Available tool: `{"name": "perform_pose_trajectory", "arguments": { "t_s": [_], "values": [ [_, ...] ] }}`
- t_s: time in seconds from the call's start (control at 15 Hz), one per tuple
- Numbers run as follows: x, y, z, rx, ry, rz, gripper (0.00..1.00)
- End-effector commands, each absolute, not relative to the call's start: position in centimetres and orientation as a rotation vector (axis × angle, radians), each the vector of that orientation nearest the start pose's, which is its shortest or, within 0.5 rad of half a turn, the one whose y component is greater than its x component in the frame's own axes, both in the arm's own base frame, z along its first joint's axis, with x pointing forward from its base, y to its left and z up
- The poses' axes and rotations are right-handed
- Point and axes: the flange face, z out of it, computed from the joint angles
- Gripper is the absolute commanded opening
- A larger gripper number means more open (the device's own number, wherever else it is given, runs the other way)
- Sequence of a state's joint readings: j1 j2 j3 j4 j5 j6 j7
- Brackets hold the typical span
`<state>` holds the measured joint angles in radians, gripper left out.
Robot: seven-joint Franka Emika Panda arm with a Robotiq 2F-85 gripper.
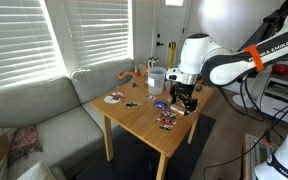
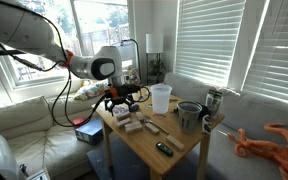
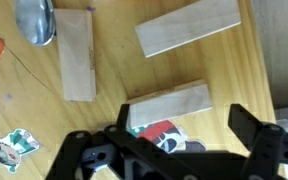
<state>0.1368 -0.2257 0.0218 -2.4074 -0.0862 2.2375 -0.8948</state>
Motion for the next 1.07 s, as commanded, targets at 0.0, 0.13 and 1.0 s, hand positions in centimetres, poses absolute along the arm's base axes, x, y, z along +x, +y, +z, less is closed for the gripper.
{"name": "perform_pose_trajectory", "arguments": {
  "t_s": [0.0, 0.13, 1.0],
  "values": [
    [47.0, 6.9, 40.7, -2.704, -1.756, -0.080, 1.00],
    [47.3, 6.7, 40.5, -2.691, -1.770, -0.083, 1.00],
    [48.3, 6.8, 40.0, -2.619, -1.767, -0.054, 0.62]
  ]
}}
